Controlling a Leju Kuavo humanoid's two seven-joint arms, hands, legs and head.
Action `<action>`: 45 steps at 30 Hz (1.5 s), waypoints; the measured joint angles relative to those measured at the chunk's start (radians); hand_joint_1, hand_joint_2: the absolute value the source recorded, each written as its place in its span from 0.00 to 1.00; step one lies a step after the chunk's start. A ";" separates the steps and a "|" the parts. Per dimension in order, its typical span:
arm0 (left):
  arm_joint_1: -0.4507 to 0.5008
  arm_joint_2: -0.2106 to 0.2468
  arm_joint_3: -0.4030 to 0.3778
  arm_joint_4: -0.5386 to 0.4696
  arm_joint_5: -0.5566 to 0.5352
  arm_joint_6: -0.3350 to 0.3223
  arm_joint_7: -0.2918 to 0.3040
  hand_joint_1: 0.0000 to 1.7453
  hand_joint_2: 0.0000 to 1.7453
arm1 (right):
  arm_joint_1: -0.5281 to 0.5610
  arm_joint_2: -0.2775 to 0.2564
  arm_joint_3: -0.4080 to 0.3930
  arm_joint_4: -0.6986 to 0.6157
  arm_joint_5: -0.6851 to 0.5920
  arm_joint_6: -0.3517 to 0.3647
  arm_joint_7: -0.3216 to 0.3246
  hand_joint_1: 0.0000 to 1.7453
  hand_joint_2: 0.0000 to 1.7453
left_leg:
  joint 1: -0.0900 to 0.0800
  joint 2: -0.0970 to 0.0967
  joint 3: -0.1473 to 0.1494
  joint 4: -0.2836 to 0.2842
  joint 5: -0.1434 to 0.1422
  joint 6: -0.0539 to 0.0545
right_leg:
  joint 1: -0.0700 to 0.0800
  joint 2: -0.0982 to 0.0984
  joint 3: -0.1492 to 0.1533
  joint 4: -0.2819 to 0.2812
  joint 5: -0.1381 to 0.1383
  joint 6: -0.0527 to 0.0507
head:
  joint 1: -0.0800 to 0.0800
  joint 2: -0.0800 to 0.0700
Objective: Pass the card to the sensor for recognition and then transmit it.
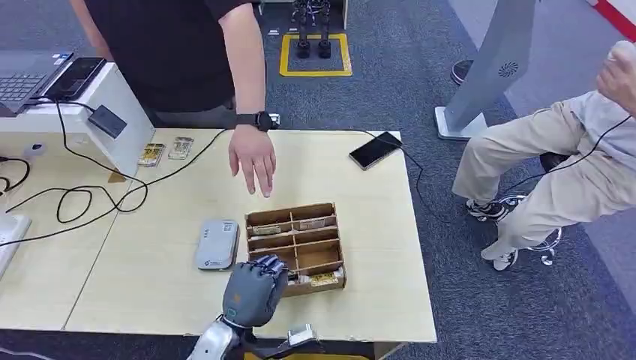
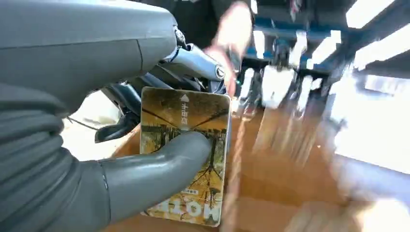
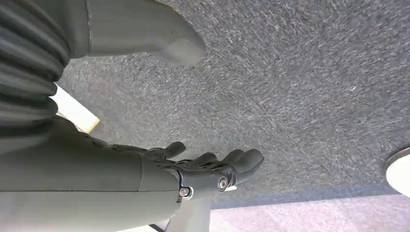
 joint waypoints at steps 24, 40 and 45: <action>-0.003 -0.032 0.017 -0.369 0.694 -0.127 -0.111 1.00 1.00 | 0.000 0.002 0.000 -0.029 0.019 0.000 -0.006 0.00 1.00 | 0.000 0.000 0.000 0.000 0.000 0.000 | 0.000 0.000 -0.001 0.000 0.000 0.000 | 0.000 0.000; -0.270 -0.014 0.163 -0.035 0.772 -0.170 0.132 1.00 1.00 | -0.003 0.002 0.000 -0.039 0.061 0.000 0.014 0.00 1.00 | 0.000 0.000 -0.001 0.000 0.001 -0.001 | 0.000 0.000 -0.001 0.001 0.001 0.000 | 0.000 0.000; -0.321 -0.012 0.196 0.039 0.821 -0.159 0.138 0.00 1.00 | -0.003 0.002 0.000 -0.040 0.068 0.000 0.023 0.00 1.00 | 0.000 0.000 -0.002 0.000 0.001 -0.001 | 0.000 0.000 -0.002 0.000 0.001 0.000 | 0.000 0.000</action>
